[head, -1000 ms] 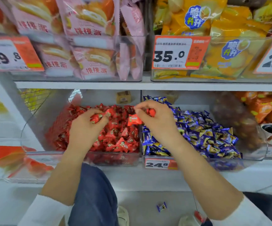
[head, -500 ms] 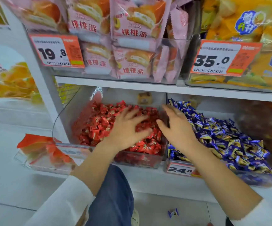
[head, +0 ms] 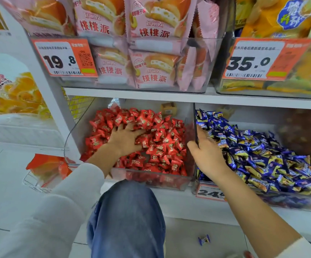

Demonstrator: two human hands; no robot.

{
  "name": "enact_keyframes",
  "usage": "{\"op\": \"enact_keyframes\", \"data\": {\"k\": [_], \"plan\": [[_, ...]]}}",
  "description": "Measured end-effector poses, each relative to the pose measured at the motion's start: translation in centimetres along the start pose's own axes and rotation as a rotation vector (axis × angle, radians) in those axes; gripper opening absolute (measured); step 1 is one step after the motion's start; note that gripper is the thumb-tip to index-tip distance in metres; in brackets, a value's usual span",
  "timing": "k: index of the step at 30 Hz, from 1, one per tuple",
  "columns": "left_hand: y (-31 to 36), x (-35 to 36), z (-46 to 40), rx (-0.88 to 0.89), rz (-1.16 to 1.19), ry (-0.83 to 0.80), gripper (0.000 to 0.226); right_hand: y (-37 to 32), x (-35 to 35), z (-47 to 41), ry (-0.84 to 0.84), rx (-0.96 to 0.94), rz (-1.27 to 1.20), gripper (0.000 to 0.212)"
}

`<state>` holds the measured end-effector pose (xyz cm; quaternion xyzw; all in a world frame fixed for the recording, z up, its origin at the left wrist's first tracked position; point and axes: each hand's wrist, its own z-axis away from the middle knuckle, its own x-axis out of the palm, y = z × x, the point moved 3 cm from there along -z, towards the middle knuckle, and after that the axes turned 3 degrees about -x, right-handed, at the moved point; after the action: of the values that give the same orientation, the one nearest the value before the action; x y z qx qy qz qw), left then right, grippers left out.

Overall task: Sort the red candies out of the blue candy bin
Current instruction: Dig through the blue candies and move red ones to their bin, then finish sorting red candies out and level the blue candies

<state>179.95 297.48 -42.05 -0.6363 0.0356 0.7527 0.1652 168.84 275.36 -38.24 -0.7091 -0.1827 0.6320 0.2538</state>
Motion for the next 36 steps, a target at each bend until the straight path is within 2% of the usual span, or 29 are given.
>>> {"op": "enact_keyframes", "data": {"k": [3,5,9,12,15,17,20,25,28,30,32,36], "plan": [[-0.2,-0.9,0.4,-0.035,0.162,-0.017,0.065,0.2,0.2,-0.1,0.015,0.011,0.014,0.061],[1.4,-2.6,1.1,0.006,0.181,-0.030,0.060,0.4,0.2,-0.1,0.028,0.003,0.017,0.061],[7.0,-8.5,3.7,0.173,0.352,0.212,0.038,0.2,-1.5,0.4,-0.112,-0.083,-0.072,0.060],[11.6,-11.8,5.7,0.269,0.476,0.352,0.032,3.0,-6.0,1.6,-0.069,-0.086,-0.133,0.048],[15.1,-12.2,6.3,0.427,0.499,0.310,0.034,7.6,-11.1,3.4,0.011,-0.046,-0.070,0.030],[17.3,-11.5,6.3,0.583,0.447,0.224,0.041,10.7,-13.6,4.5,0.040,-0.013,0.022,0.023],[20.6,-9.6,6.4,0.816,0.277,0.144,0.057,14.7,-15.3,6.0,0.057,0.061,0.099,0.025],[24.6,-7.4,6.3,1.222,-0.114,0.436,0.053,17.9,-14.9,7.8,-0.076,0.088,0.121,0.030],[26.0,-6.9,4.9,1.363,-0.380,0.502,0.070,18.8,-15.0,8.9,-0.073,0.085,0.114,0.030],[27.1,-6.7,4.4,1.385,-0.478,0.486,0.077,19.2,-15.0,9.5,-0.072,0.066,0.119,0.026],[28.6,-6.0,3.8,1.340,-0.535,0.445,0.074,19.5,-14.7,10.0,-0.117,0.042,0.136,0.027],[31.3,-5.8,1.0,1.110,-0.572,0.380,0.067,20.1,-14.2,10.0,-0.194,-0.005,0.181,0.027]]}}
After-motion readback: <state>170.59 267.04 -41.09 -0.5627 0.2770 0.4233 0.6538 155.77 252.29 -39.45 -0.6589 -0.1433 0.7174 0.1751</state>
